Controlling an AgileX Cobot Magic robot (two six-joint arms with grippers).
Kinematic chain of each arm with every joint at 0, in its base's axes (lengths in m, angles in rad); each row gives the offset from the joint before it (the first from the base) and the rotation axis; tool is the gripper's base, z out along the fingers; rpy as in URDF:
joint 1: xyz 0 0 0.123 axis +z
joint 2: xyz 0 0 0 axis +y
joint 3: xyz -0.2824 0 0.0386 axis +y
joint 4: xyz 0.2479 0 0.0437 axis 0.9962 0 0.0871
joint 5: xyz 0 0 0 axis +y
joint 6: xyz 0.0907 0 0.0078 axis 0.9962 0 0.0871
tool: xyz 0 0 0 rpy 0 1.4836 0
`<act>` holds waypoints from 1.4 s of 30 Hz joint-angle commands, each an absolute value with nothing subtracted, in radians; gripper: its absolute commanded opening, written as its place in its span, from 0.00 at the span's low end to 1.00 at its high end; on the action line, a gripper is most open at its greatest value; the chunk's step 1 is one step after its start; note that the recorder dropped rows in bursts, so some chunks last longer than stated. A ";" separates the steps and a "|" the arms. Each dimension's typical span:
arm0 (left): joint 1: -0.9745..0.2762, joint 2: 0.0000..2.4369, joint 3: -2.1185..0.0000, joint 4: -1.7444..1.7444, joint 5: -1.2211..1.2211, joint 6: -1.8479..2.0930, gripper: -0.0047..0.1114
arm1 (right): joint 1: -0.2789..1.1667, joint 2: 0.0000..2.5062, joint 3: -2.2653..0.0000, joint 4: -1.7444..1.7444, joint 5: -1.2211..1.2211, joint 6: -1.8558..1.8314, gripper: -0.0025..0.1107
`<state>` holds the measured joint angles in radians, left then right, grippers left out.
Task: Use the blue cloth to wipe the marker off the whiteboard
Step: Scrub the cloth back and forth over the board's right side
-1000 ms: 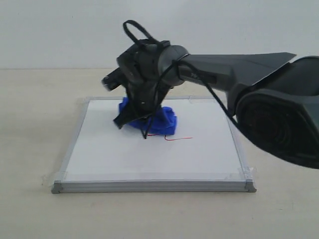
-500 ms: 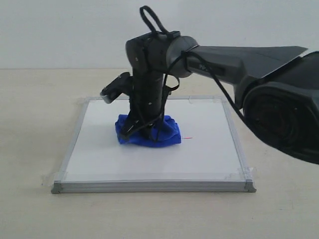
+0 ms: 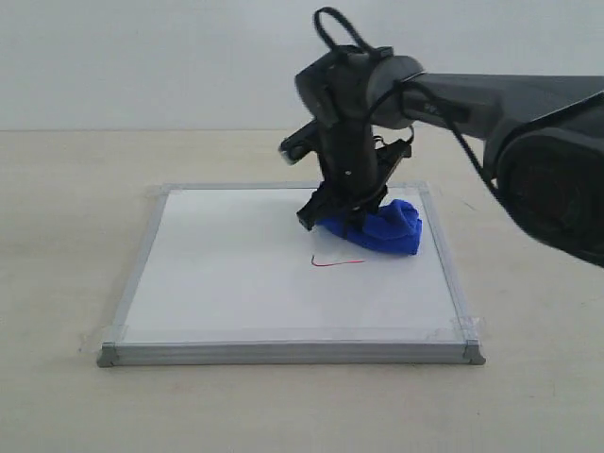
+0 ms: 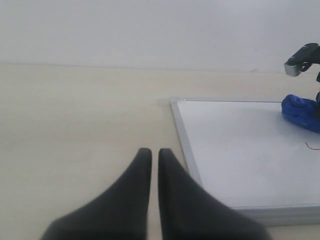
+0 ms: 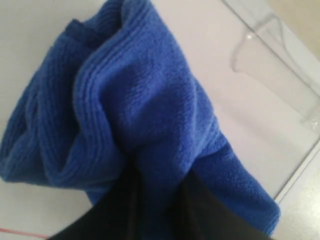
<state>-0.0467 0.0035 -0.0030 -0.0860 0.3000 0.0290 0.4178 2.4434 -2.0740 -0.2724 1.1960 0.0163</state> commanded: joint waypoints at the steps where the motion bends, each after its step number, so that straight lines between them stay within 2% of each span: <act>1: -0.044 0.000 0.000 -0.085 0.293 0.031 0.08 | 0.402 2.454 -2.065 -0.091 1.221 -0.064 0.02; 6: -0.044 0.000 0.000 -0.085 0.293 0.031 0.08 | 0.525 2.454 -2.065 0.039 1.221 -0.201 0.02; 11: -0.044 0.000 0.000 -0.085 0.293 0.031 0.08 | 0.664 2.454 -2.065 0.039 1.221 -0.259 0.02; 14: -0.044 0.000 0.000 -0.085 0.293 0.031 0.08 | 0.697 2.454 -2.063 -0.013 1.221 -0.247 0.02; 18: -0.044 0.000 0.000 -0.085 0.293 0.031 0.08 | 0.657 2.454 -1.999 -0.148 1.221 -0.156 0.02; 22: -0.044 0.000 0.000 -0.085 0.293 0.031 0.08 | 0.542 2.454 -1.875 -0.235 1.221 -0.069 0.02; 28: -0.044 0.000 0.000 -0.085 0.293 0.031 0.08 | 0.321 2.438 -1.728 -0.227 1.221 0.000 0.02; 32: -0.044 0.000 0.000 -0.085 0.293 0.031 0.08 | 0.235 2.403 -1.713 -0.144 1.221 0.011 0.02; 36: -0.044 0.000 0.000 -0.085 0.293 0.031 0.08 | 0.248 2.372 -1.713 -0.039 1.200 -0.015 0.02; 42: -0.044 0.000 0.000 -0.085 0.293 0.031 0.08 | 0.403 2.362 -1.713 0.085 1.094 -0.152 0.02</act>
<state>-0.0467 0.0035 -0.0030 -0.0860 0.3000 0.0290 0.3304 2.3006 -1.7545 0.0477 1.1111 -0.0721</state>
